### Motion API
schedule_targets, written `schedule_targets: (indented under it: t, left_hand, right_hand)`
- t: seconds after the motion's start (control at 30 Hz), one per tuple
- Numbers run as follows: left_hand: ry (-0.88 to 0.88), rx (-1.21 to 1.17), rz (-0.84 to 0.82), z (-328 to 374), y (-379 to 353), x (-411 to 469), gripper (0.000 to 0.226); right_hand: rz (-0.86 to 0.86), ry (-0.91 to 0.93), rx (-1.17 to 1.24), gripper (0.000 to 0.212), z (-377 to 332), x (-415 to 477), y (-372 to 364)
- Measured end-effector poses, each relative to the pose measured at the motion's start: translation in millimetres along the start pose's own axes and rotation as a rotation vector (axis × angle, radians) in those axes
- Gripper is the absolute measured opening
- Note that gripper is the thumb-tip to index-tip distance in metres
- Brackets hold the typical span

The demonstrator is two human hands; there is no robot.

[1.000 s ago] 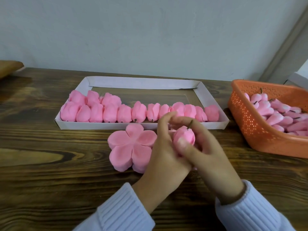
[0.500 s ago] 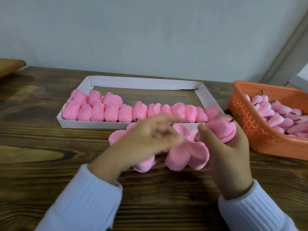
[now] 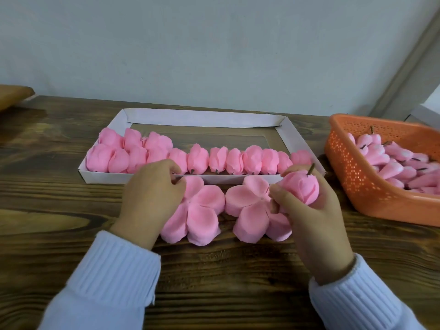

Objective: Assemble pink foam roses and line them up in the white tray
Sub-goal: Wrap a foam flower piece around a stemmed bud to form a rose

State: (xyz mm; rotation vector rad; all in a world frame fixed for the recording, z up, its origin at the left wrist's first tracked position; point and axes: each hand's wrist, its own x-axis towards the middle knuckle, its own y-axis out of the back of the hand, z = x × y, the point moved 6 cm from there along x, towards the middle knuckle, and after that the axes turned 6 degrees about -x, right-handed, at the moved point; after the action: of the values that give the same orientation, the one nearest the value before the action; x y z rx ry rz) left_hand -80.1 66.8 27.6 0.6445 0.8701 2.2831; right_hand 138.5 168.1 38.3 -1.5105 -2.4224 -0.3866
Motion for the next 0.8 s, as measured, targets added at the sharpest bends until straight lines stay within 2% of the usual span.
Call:
schedule_targets:
  t: [0.2,0.27,0.33,0.5,0.8]
  left_hand:
    - [0.002,0.024,0.009,4,7,-6,0.006]
    - [0.019,0.084,-0.001,3,14,-5,0.011]
    - [0.044,0.102,-0.035,1,19,-3,0.018]
    - [0.095,0.122,-0.177,-3,21,-6,0.017]
    - [0.077,0.169,-0.169,-2,23,-8,0.015]
  right_hand:
    - [-0.006,-0.002,-0.061,0.012,0,-1,-1]
    - [-0.012,-0.005,-0.063,0.013,1,-2,-2]
    - [-0.016,-0.004,-0.068,0.016,1,-1,-2]
    - [-0.029,-0.022,-0.073,0.014,3,-1,-4]
    - [-0.012,-0.029,-0.075,0.008,5,-1,-4]
